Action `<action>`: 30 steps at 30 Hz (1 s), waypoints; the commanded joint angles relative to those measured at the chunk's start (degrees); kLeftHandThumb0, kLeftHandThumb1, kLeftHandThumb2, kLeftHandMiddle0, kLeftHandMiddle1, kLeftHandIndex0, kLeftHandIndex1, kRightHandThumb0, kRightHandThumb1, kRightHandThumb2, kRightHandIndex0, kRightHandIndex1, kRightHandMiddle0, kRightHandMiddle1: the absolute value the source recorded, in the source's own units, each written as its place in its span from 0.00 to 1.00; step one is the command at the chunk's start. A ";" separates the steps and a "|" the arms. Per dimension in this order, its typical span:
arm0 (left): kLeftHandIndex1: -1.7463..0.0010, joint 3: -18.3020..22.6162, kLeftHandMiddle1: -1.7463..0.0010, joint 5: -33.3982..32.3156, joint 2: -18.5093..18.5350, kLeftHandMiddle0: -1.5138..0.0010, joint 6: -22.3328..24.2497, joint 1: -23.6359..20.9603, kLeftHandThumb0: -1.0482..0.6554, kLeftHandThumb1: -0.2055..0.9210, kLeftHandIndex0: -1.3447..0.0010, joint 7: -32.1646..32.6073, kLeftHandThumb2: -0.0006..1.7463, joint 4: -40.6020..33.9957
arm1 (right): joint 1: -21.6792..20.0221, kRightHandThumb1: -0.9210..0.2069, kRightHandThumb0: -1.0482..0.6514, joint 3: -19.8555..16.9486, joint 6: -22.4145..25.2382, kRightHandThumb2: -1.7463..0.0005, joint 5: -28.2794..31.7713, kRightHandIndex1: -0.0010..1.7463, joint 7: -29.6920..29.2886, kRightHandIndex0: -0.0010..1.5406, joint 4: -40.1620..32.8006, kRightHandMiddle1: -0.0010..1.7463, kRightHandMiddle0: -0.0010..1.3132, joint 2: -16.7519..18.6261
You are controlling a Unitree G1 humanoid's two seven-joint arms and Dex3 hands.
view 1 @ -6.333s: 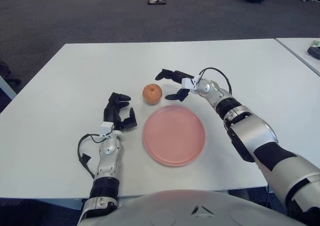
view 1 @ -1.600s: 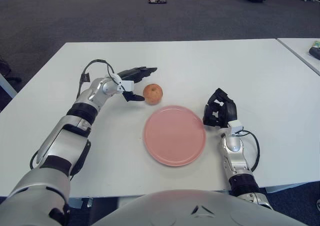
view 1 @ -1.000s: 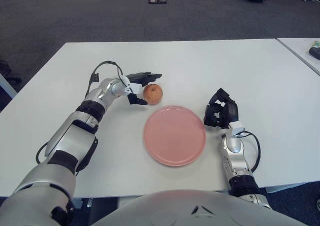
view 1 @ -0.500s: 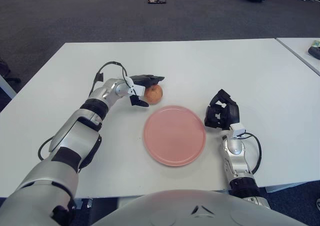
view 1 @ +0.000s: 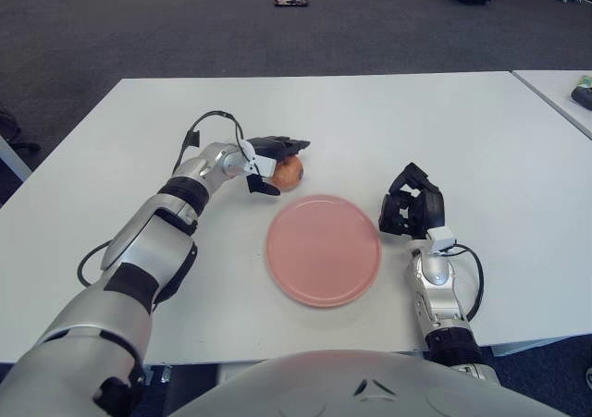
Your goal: Put the apple into the plate.
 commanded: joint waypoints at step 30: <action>0.18 -10.13 0.22 11.40 -1.49 1.00 -3.25 -1.49 0.15 0.47 1.00 18.37 0.60 5.99 | 1.31 0.66 0.30 -1.08 -0.63 0.14 -0.28 1.00 -0.18 0.85 -2.36 1.00 0.56 -0.11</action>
